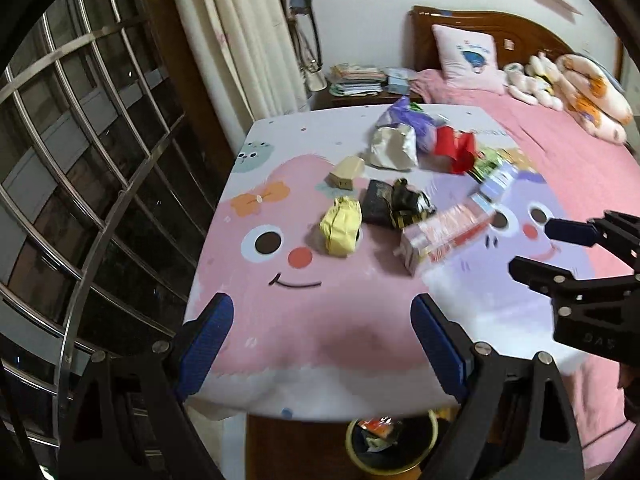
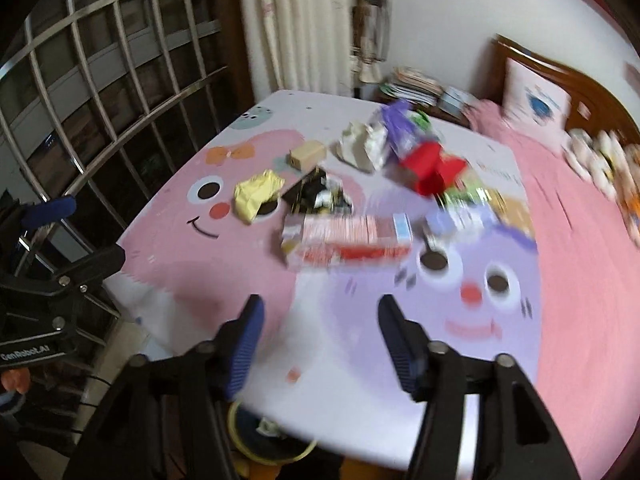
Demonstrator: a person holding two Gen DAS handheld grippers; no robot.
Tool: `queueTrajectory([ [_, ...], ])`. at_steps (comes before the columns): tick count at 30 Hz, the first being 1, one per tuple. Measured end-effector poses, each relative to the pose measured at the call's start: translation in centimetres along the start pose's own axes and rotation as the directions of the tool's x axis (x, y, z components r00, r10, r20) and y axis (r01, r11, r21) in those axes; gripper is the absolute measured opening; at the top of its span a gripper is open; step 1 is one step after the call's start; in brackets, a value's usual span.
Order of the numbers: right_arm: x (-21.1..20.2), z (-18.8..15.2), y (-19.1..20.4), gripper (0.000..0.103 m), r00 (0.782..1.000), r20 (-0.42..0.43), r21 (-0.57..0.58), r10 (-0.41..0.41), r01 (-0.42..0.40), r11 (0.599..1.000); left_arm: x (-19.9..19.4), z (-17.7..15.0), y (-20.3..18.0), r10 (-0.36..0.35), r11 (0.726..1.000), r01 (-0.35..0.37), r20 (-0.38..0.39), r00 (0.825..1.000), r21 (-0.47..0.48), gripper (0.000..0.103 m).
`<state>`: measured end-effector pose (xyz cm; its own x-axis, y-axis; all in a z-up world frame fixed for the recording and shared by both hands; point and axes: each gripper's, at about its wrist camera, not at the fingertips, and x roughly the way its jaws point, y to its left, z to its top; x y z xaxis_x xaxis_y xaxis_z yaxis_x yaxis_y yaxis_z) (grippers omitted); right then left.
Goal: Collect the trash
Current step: 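Grasp the pink milk carton with the right tool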
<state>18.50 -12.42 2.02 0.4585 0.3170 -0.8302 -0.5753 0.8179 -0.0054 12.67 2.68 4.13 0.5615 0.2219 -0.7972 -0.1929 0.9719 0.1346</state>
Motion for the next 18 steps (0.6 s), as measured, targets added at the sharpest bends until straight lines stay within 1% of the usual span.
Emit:
queueTrajectory([
  [4, 3.7, 2.8, -1.7, 0.063, 0.999, -0.033, -0.153, 0.041, -0.046, 0.987, 2.3, 2.3, -1.0, 0.035, 0.998, -0.037, -0.037, 0.999, -0.055, 0.089],
  [7, 6.4, 3.9, -2.3, 0.063, 0.994, -0.080, -0.284, 0.075, -0.095, 0.954, 4.1, 3.3, -1.4, 0.062, 0.993, -0.069, -0.070, 0.996, -0.100, 0.089],
  [8, 7.5, 4.2, -2.3, 0.063, 0.992, -0.097, -0.341, 0.082, -0.111, 0.934, 4.5, 3.4, -1.5, 0.071, 0.991, -0.080, -0.083, 0.994, -0.110, 0.089],
  [11, 9.1, 4.5, -2.0, 0.063, 0.985, -0.132, -0.447, 0.109, -0.157, 0.881, 6.0, 3.3, -1.6, 0.094, 0.984, -0.113, -0.131, 0.987, -0.141, 0.089],
  [14, 10.8, 4.5, -1.3, 0.064, 0.973, -0.179, -0.543, 0.143, -0.219, 0.810, 7.2, 2.8, -1.5, 0.114, 0.975, -0.144, -0.175, 0.978, -0.170, 0.089],
  [18, 12.7, 4.4, -0.5, 0.064, 0.956, -0.246, -0.610, 0.160, -0.281, 0.741, 8.3, 2.4, -1.4, 0.130, 0.966, -0.173, -0.219, 0.967, -0.191, 0.089],
])
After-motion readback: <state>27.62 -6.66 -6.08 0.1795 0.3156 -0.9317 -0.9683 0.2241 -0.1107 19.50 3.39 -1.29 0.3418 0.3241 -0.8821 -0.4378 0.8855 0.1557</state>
